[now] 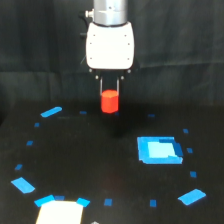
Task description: Pick up the red object from the table
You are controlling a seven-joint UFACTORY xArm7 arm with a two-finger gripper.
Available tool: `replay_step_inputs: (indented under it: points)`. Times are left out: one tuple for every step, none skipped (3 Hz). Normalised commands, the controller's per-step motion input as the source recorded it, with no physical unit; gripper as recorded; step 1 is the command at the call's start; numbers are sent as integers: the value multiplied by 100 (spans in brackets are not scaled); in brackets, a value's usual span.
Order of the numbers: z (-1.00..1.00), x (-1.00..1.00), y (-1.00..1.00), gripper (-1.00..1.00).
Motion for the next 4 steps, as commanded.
replay_step_inputs:
  points:
    - [100,-25,-32,-100]
    - [19,-46,-84,-100]
    - [-33,-72,-100,-100]
    - [-64,37,-100,-68]
